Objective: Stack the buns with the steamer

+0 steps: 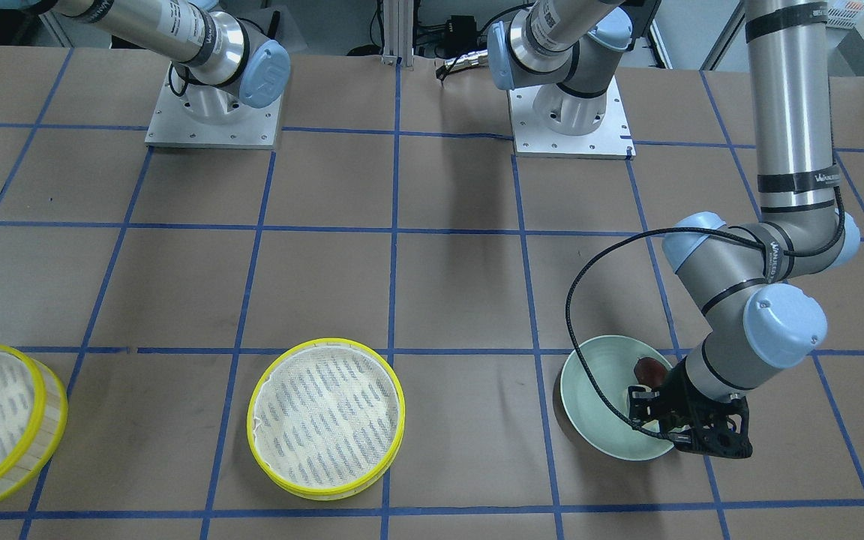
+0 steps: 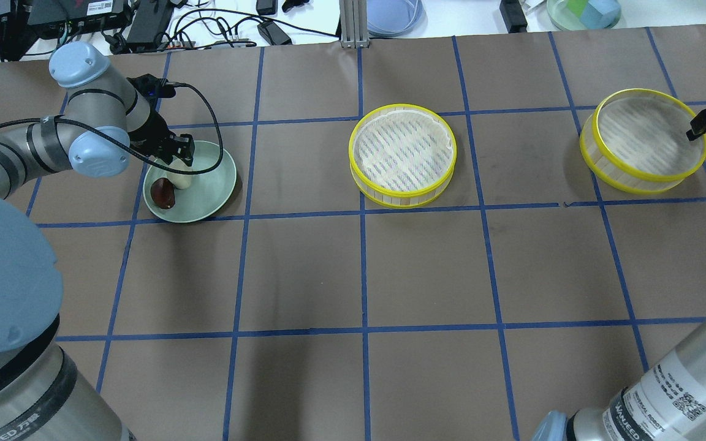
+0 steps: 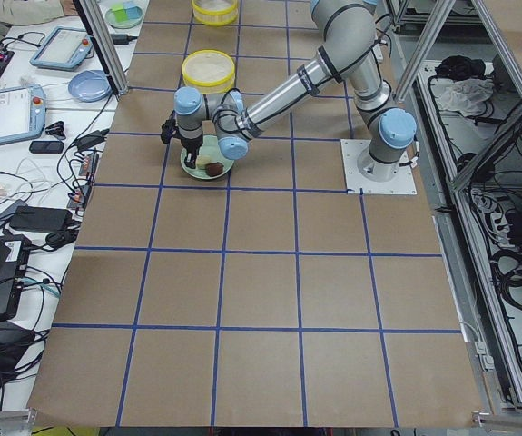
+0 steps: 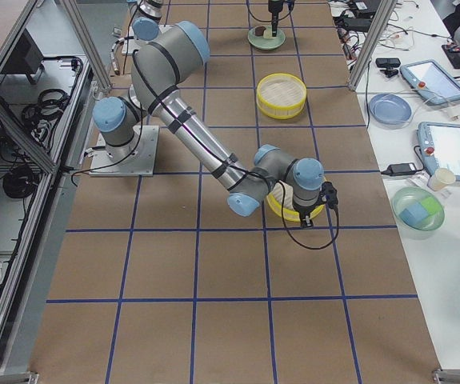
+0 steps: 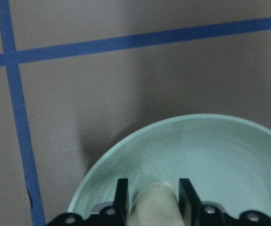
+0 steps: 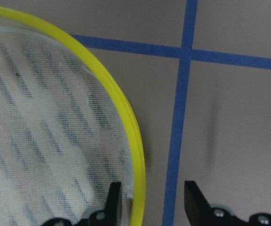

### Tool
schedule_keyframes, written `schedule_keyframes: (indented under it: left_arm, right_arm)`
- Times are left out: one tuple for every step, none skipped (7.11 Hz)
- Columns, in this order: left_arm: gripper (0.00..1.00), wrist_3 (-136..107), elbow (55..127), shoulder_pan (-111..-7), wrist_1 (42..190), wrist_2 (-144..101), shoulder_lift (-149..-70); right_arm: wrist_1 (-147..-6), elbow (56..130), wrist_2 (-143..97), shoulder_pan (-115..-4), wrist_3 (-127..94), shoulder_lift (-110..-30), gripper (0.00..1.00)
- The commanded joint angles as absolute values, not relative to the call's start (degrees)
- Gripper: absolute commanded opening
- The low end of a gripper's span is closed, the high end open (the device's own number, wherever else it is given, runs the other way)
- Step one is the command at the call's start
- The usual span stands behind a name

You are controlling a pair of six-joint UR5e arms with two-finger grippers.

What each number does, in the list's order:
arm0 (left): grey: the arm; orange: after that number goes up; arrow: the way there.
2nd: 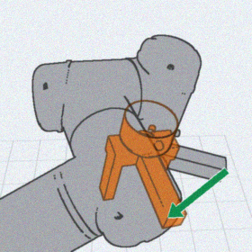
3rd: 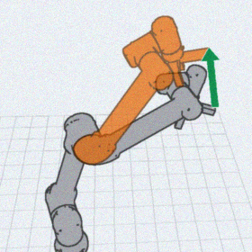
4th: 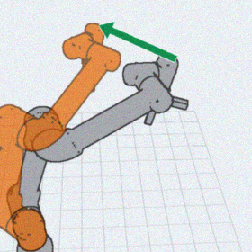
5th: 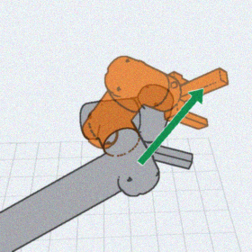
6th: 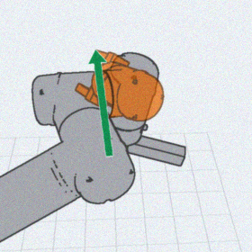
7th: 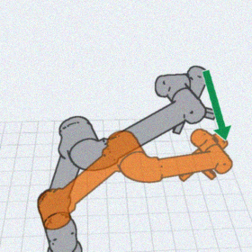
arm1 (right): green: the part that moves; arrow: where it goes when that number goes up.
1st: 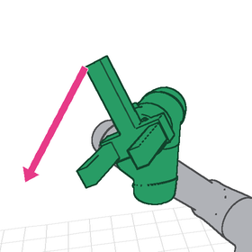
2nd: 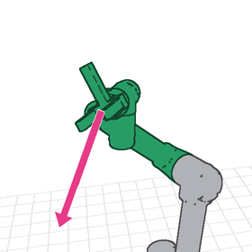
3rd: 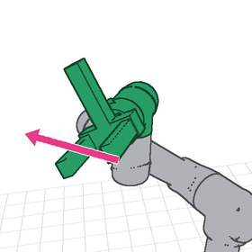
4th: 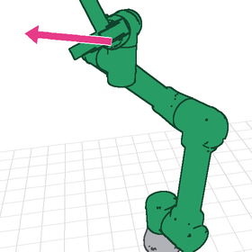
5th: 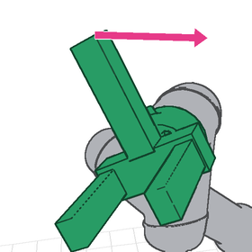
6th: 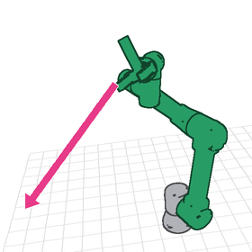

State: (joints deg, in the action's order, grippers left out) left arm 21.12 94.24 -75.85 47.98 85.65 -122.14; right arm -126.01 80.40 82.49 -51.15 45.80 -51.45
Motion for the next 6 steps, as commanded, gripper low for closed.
schedule_keyframes:
  left_arm:
    - [0.0,18.6,93.0,-75.8,48.0,85.3,-121.6]
    - [0.0,13.1,92.8,-75.9,48.0,85.1,-120.1]
    - [0.0,10.0,91.7,-76.5,48.4,85.1,-118.9]
    - [0.0,3.1,90.6,-78.3,48.5,82.6,-117.4]
    - [0.0,-6.5,89.7,-82.1,48.0,81.1,-116.1]
    - [0.0,-13.8,88.2,-85.7,47.6,80.9,-115.8]
  right_arm:
    - [-125.9,80.7,81.7,-51.2,46.0,-51.4,0.31]
    - [-125.9,80.8,81.7,-51.2,46.0,-51.4,0.2]
    - [-126.1,80.7,81.8,-51.2,45.6,-51.6,0.07]
    - [-126.1,80.7,81.8,-51.2,45.4,-51.8,0.02]
    - [-126.0,80.6,81.9,-51.2,44.6,-52.1,0.0]
    - [-125.9,80.5,81.9,-51.2,44.2,-52.6,0.0]
